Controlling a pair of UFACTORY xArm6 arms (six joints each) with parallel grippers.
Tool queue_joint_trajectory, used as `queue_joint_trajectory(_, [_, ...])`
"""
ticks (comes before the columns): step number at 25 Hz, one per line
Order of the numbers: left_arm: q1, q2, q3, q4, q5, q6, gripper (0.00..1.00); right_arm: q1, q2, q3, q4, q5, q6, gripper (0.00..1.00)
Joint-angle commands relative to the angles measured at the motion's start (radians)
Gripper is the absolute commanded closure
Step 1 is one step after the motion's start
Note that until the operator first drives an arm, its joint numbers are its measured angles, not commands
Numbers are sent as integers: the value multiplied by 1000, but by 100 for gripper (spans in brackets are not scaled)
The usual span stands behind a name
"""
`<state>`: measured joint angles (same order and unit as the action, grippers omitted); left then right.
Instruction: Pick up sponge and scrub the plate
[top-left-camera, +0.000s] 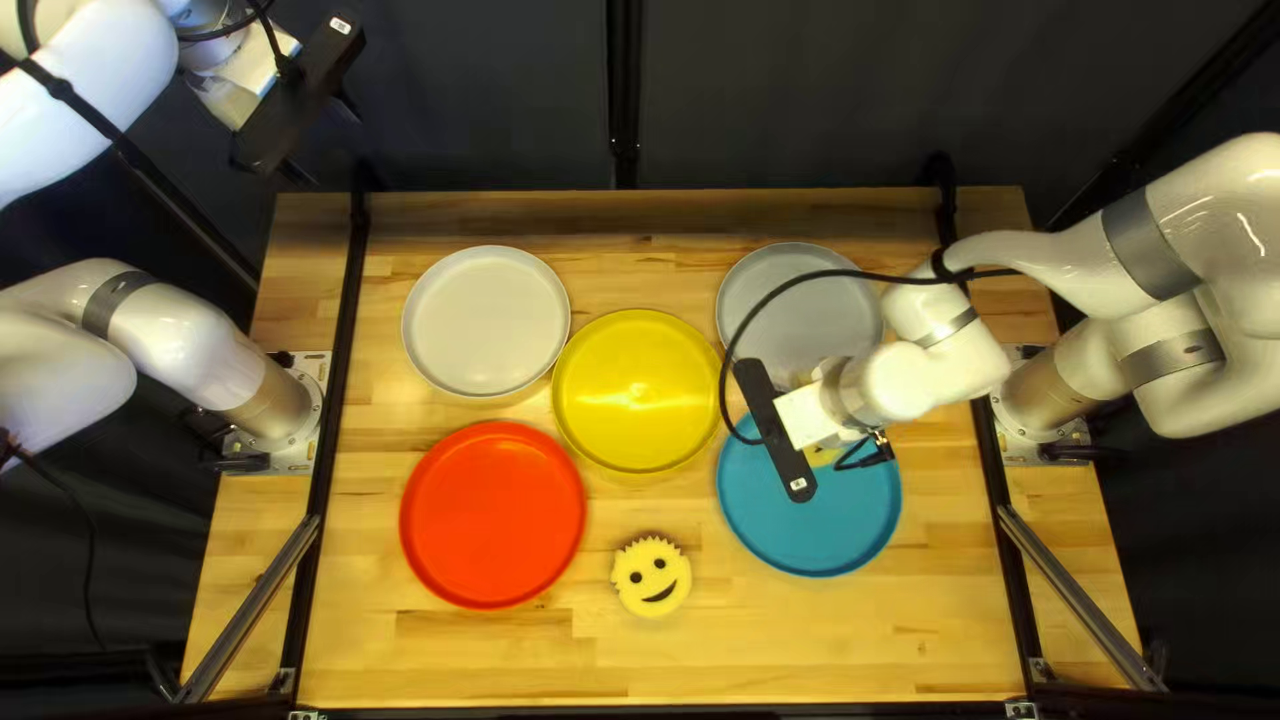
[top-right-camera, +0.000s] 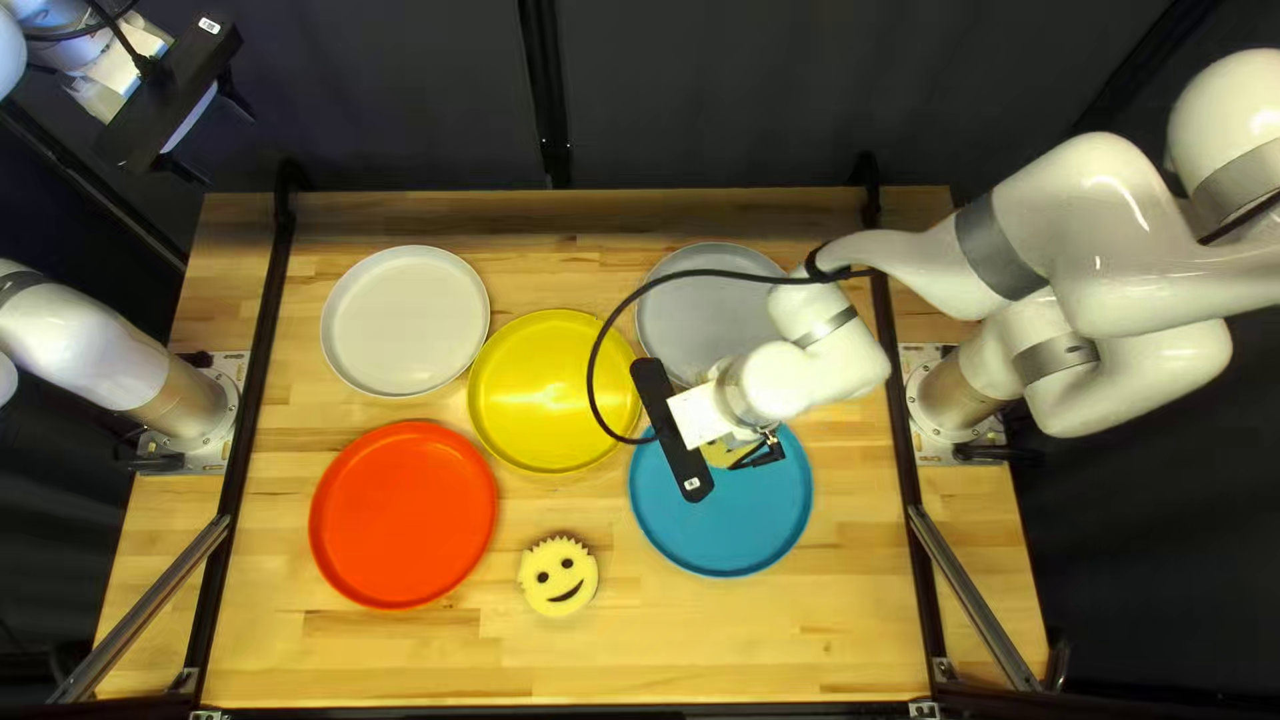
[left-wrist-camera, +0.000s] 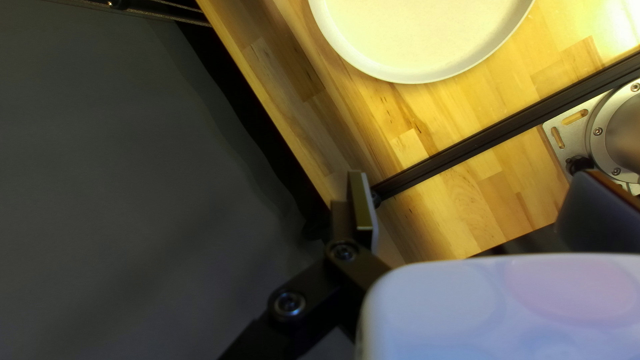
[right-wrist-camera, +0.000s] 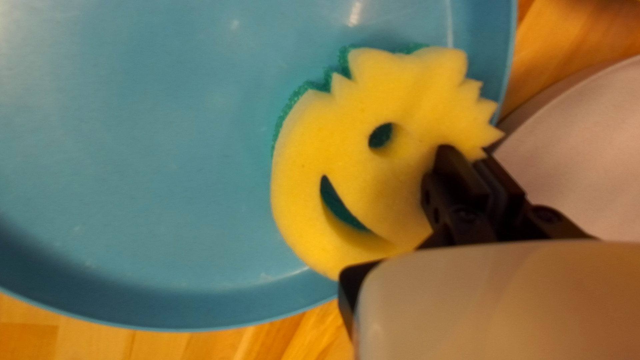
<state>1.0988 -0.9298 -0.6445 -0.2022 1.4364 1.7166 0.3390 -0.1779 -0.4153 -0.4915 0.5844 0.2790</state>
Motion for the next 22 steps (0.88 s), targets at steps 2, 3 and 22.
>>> queue_joint_trajectory(2, [0,0,0,0,0,0,0,127,40,-58,-31,47,116,100])
queue_joint_trajectory(3, [0,0,0,0,0,0,0,139,49,-64,-38,47,130,100])
queue_joint_trajectory(22, [0,0,0,0,0,0,0,-34,-84,60,-70,-4,-118,100])
